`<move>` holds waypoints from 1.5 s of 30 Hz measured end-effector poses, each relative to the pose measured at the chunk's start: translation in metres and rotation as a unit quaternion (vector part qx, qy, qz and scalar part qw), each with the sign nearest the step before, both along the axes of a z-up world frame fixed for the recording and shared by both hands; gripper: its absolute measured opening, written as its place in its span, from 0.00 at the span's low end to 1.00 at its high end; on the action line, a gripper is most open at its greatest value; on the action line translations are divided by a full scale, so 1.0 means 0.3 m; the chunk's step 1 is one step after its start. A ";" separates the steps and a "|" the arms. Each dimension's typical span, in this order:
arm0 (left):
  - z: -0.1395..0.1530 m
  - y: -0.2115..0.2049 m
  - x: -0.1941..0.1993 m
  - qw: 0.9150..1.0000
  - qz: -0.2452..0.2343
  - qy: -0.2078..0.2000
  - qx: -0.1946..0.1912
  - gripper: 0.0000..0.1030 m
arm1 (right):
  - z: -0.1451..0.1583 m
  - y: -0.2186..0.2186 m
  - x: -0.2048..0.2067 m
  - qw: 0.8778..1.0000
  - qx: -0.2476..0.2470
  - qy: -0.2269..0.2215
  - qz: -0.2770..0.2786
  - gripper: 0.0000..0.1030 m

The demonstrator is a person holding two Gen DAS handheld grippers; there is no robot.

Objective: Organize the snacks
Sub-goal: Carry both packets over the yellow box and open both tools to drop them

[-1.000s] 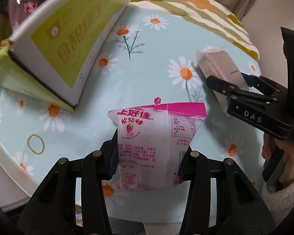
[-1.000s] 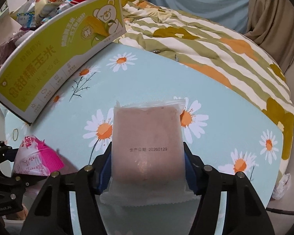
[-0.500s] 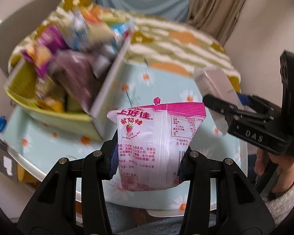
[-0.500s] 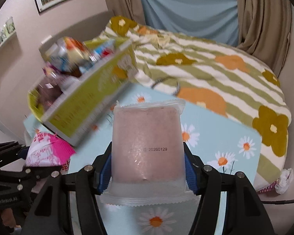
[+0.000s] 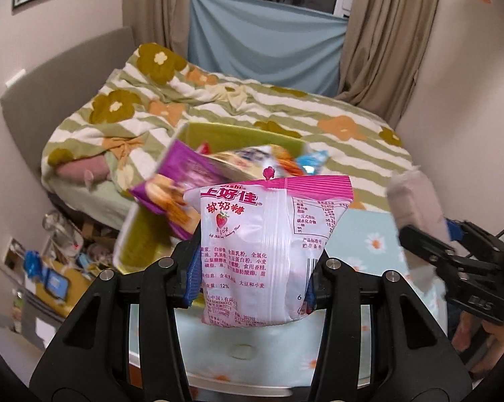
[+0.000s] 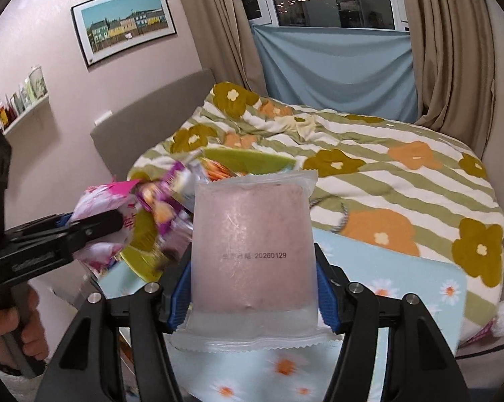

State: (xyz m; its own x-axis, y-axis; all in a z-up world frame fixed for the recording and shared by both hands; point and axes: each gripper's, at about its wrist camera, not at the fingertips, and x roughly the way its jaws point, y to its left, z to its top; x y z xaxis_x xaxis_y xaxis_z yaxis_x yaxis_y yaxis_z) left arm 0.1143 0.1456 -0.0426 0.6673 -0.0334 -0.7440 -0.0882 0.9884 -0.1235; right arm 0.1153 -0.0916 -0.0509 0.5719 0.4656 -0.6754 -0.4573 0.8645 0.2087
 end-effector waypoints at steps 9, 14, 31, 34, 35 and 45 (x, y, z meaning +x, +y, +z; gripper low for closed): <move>-0.167 0.213 0.179 0.996 -0.076 0.045 0.004 0.67 | -0.005 0.249 0.020 0.998 0.005 0.017 -0.058 0.57; -0.232 0.221 0.156 0.992 -0.115 0.042 0.009 1.00 | -0.037 0.319 0.003 0.996 -0.003 0.033 -0.087 0.56; -0.209 0.410 0.068 0.997 -0.063 0.049 -0.006 1.00 | -0.065 0.523 0.075 0.997 -0.015 0.057 -0.044 0.56; -0.201 0.422 0.050 0.997 -0.060 0.048 -0.003 1.00 | -0.076 0.567 0.102 0.997 -0.014 0.060 -0.038 0.57; -0.201 0.425 0.048 0.997 -0.060 0.048 0.000 1.00 | -0.084 0.582 0.114 0.997 -0.016 0.061 -0.041 0.57; -0.295 0.428 0.040 0.994 -0.081 0.079 -0.004 1.00 | -0.167 0.576 0.104 0.992 -0.043 0.070 -0.096 0.88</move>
State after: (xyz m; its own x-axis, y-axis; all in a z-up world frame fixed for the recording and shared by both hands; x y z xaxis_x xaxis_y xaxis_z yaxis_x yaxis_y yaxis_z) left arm 0.1262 0.2741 -0.1311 0.5269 -0.1371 -0.8388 0.0521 0.9903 -0.1291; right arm 0.1464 0.0812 -0.1009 0.5422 0.2945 -0.7869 -0.2542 0.9502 0.1804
